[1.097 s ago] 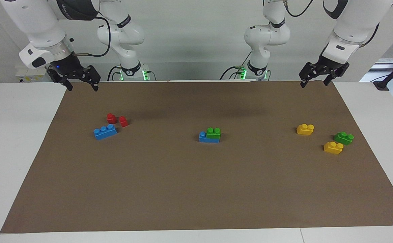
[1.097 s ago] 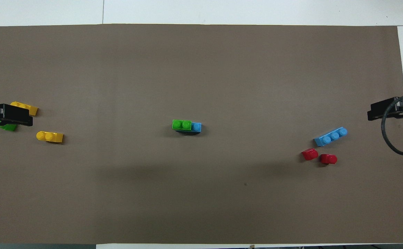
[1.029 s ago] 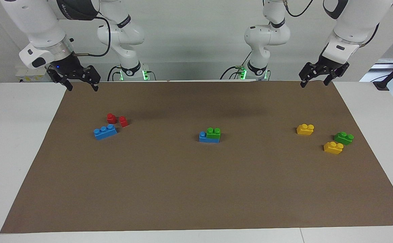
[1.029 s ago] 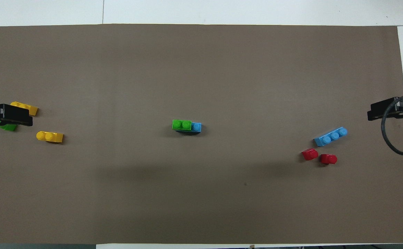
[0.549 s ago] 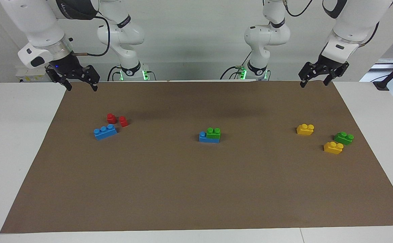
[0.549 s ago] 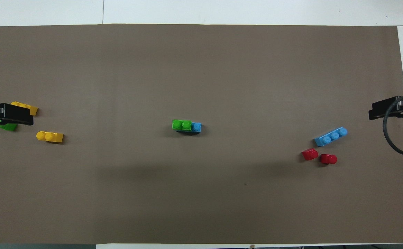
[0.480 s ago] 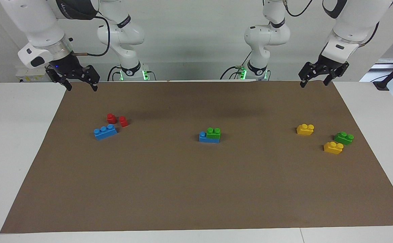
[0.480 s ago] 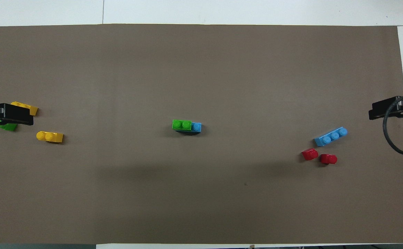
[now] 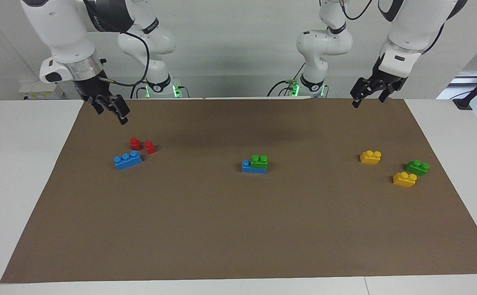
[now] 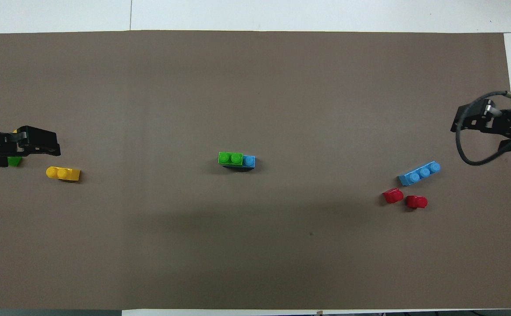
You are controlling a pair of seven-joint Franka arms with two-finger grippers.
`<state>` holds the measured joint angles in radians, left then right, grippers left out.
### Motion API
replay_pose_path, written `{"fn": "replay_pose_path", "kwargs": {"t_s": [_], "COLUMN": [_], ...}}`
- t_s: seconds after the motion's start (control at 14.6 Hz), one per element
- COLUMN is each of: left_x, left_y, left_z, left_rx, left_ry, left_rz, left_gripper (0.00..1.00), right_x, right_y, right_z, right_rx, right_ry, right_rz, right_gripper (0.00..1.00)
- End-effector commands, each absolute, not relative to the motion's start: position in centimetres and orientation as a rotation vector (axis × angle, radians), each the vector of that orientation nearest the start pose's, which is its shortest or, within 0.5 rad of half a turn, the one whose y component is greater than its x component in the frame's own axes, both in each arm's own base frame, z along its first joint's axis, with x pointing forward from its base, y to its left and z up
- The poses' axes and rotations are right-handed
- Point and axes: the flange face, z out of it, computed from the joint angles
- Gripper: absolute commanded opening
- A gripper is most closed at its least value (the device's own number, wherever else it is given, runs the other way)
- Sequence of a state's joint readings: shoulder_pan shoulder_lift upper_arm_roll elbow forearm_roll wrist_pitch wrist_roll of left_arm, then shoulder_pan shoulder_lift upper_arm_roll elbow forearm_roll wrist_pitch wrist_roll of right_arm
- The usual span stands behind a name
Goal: Remove green block with left arm and hold with right
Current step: 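Move the left gripper while the right gripper moves toward the joined bricks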
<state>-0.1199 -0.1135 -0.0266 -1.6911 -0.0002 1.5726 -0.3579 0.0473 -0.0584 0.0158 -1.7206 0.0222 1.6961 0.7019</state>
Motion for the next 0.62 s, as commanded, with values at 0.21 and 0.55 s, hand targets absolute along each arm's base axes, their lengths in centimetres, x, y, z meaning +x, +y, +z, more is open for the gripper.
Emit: {"fn": "replay_pose_path", "kwargs": {"t_s": [0.21,0.55], "left_x": [49.5,47.7], "left_y": [-11.5,-14.1], "left_z": [61.5,60.2], "left_rx": [-3.064,-3.008], "left_ry": [-0.766,-0.989], "left_rz": [-0.011,-0.023], "left_gripper": [1.0,1.0], "right_x": [54.7,56.2], "right_y": [10.3,14.2], "right_z": [54.2,49.1], "right_rx": [-2.453,-1.969], "right_ry": [1.581,1.906], "right_rz": [0.201,0.442], "right_gripper": [0.95,0.95]}}
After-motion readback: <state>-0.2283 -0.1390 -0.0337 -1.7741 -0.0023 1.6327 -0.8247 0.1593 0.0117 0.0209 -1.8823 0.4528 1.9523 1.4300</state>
